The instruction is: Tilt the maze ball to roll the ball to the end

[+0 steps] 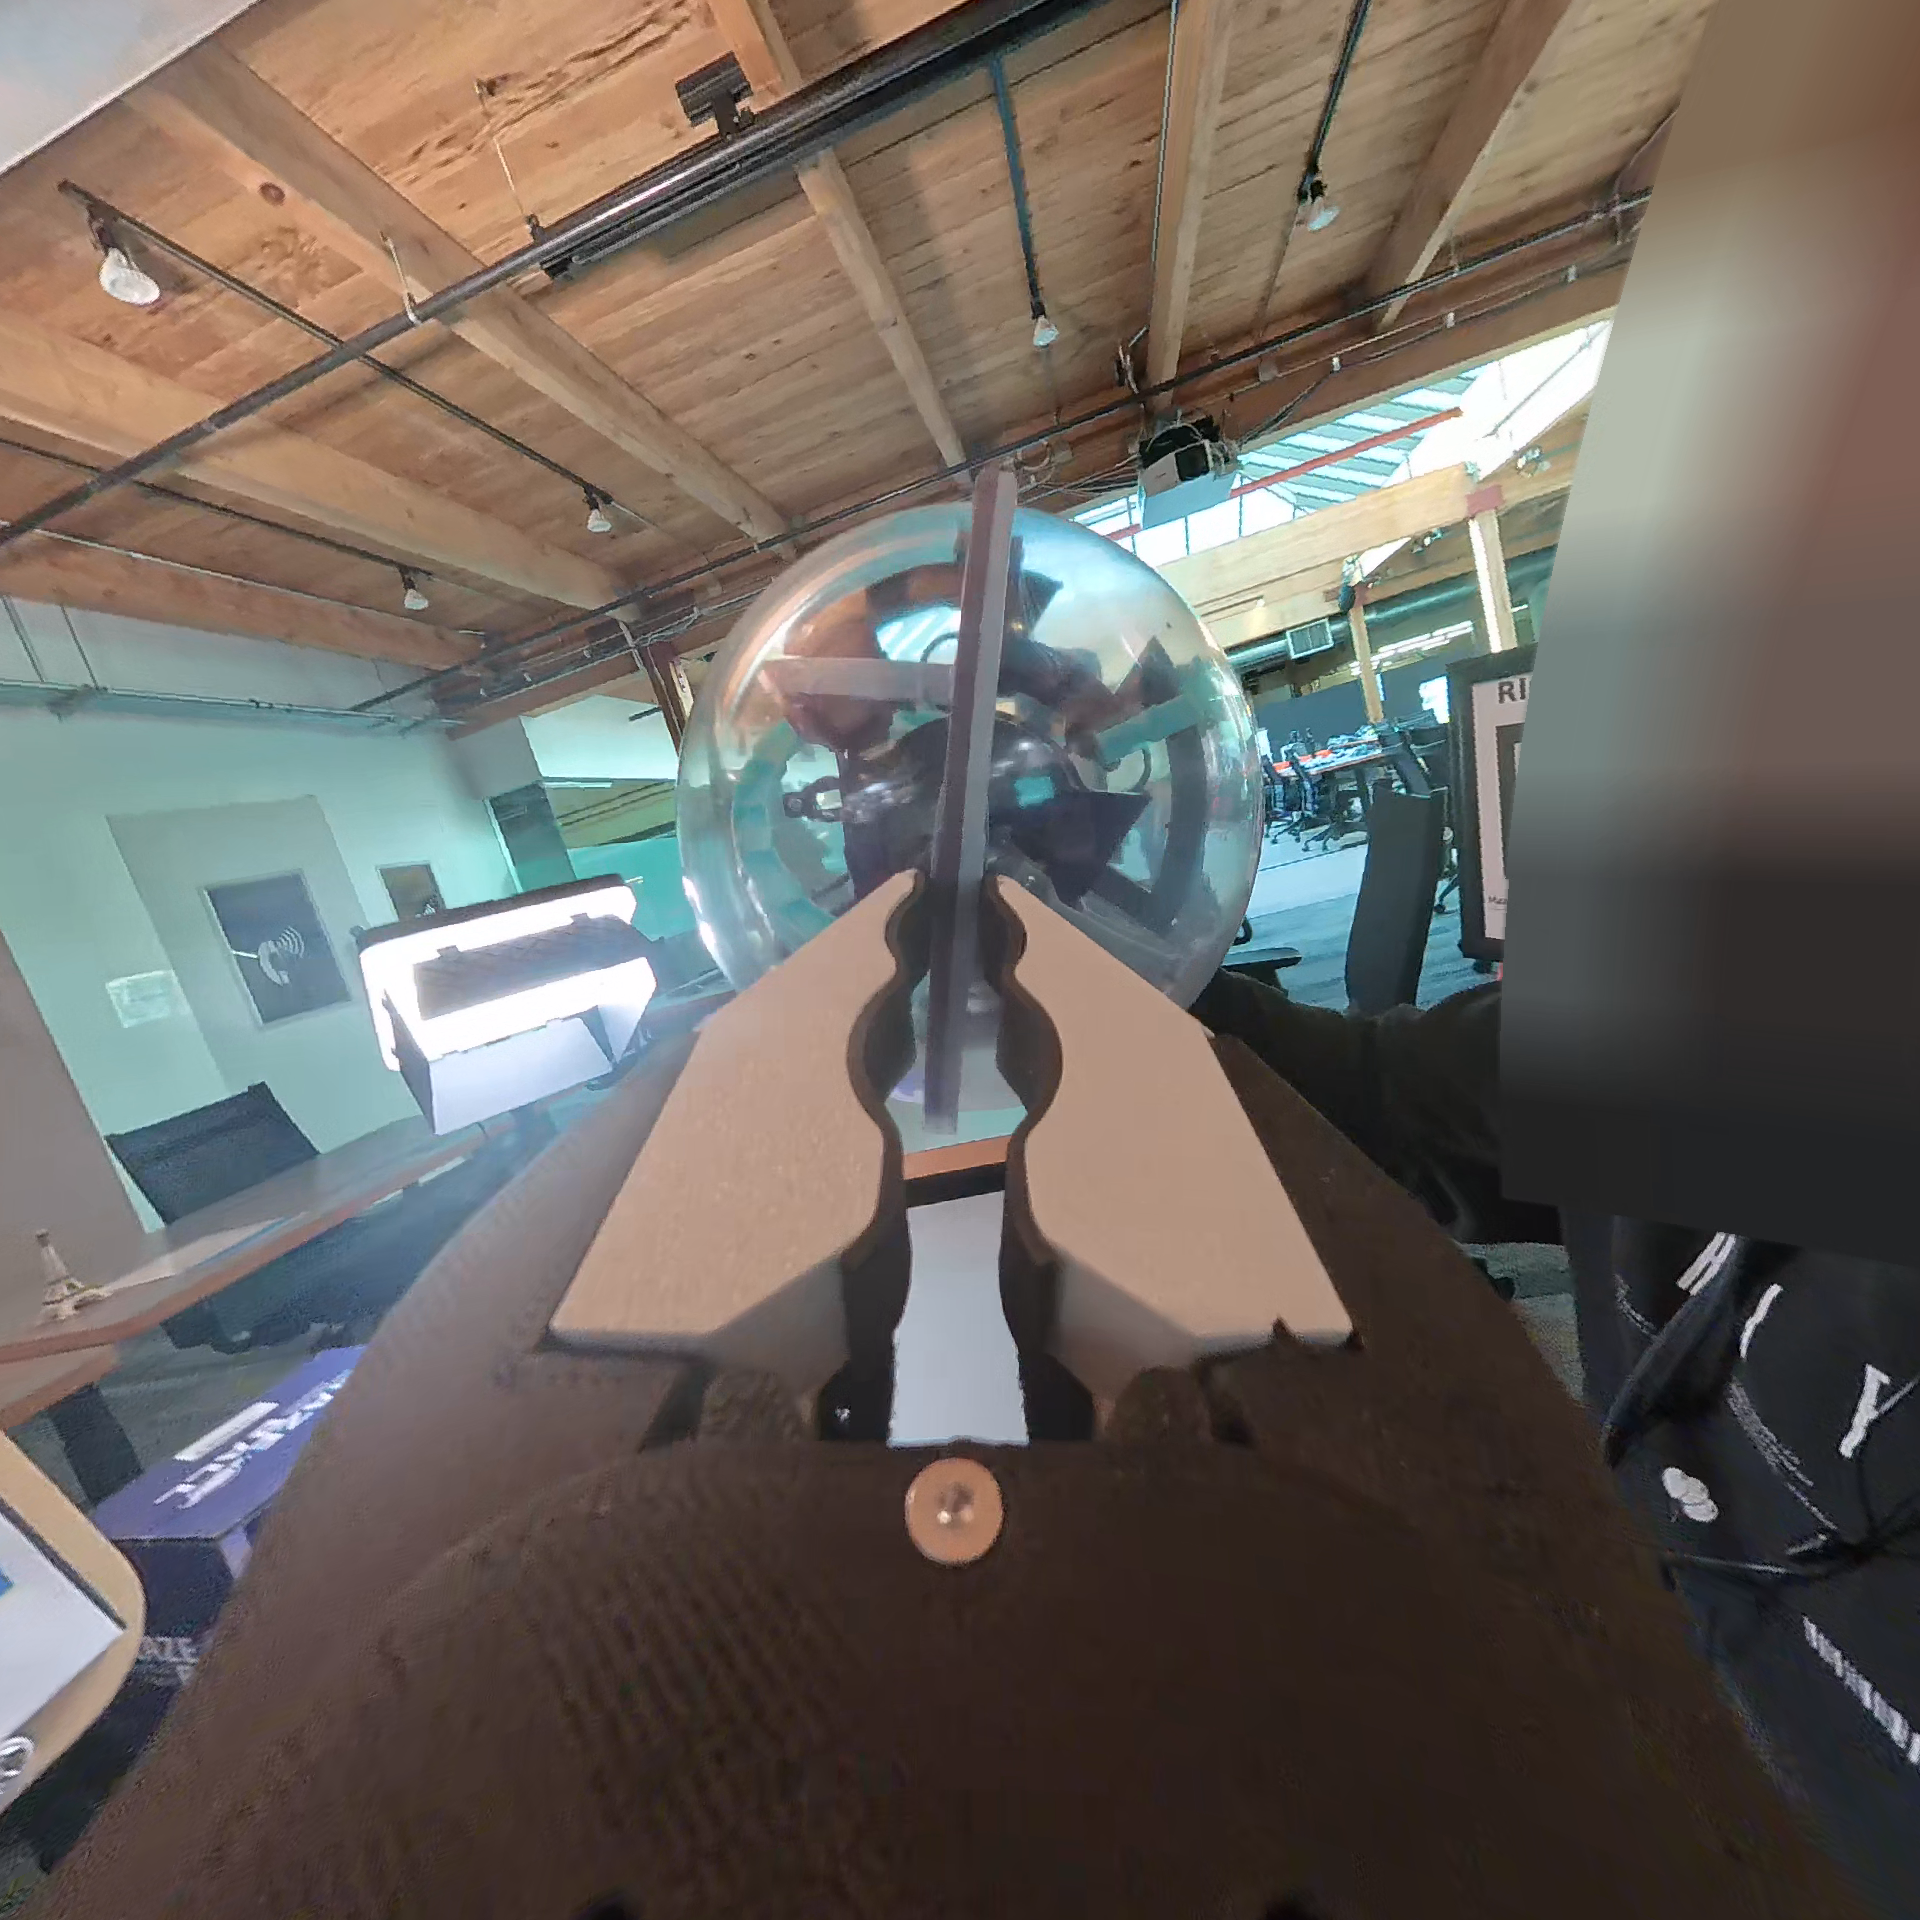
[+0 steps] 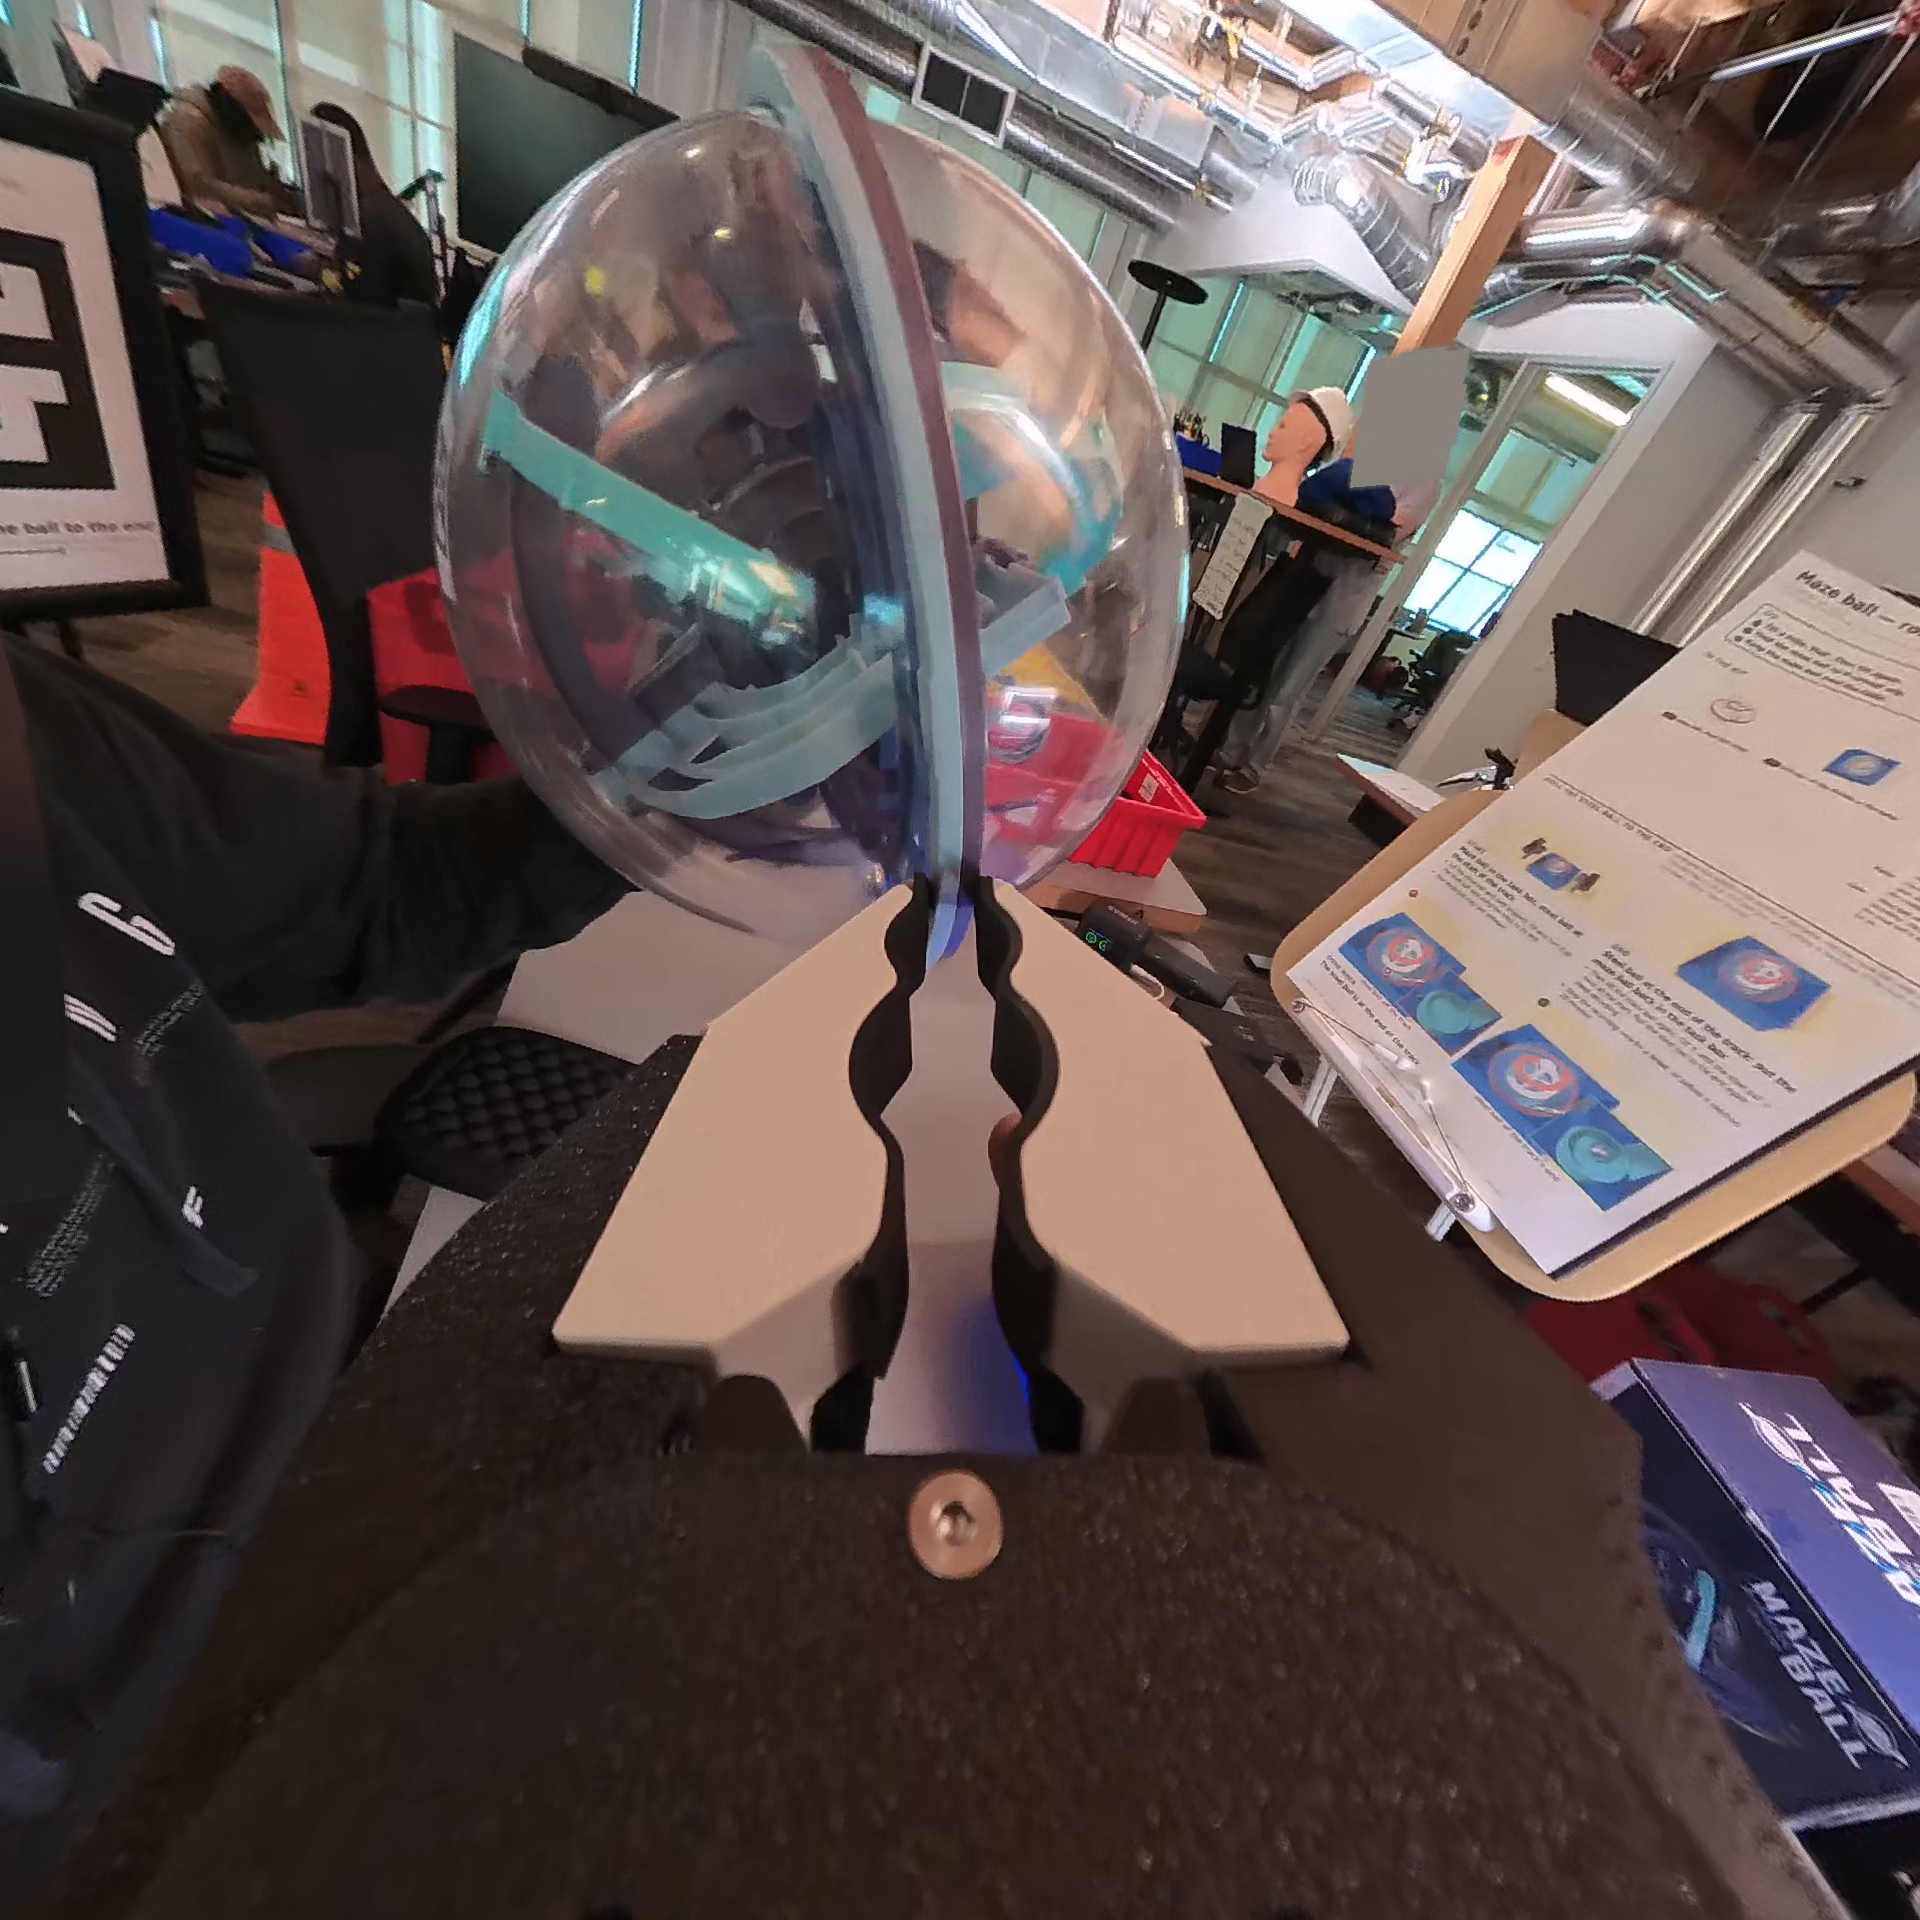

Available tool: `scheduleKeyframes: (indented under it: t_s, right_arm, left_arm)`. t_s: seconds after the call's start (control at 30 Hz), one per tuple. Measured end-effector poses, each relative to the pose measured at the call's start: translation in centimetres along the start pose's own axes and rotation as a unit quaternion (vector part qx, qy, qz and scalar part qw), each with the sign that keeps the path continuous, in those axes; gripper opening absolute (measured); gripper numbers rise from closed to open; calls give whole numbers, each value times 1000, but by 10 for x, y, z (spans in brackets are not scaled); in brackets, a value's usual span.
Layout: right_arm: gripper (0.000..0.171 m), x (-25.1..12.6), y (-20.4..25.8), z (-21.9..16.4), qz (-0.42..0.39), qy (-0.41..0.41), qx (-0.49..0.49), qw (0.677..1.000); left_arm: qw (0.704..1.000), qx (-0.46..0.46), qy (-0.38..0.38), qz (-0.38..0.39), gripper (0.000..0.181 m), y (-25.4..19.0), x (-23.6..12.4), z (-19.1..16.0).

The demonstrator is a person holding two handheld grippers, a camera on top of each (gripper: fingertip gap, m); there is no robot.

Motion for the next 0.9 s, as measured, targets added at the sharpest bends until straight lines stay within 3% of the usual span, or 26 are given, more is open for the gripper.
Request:
scheduleKeyframes:
  t_s: [0.9]
  right_arm:
    - [6,3,-18,42,-23,-15,-57,998]
  left_arm:
    - [997,64,-31,-14,8,10,14,35]
Point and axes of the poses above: each gripper's, where its closed fingertips meet, x out along the fingers, z out of its top, y = z × x across the jaws, the point moved 1 cm from there along -x, back along the fingers, and after that the axes turned 1 degree about x, right-handed, at the moved point
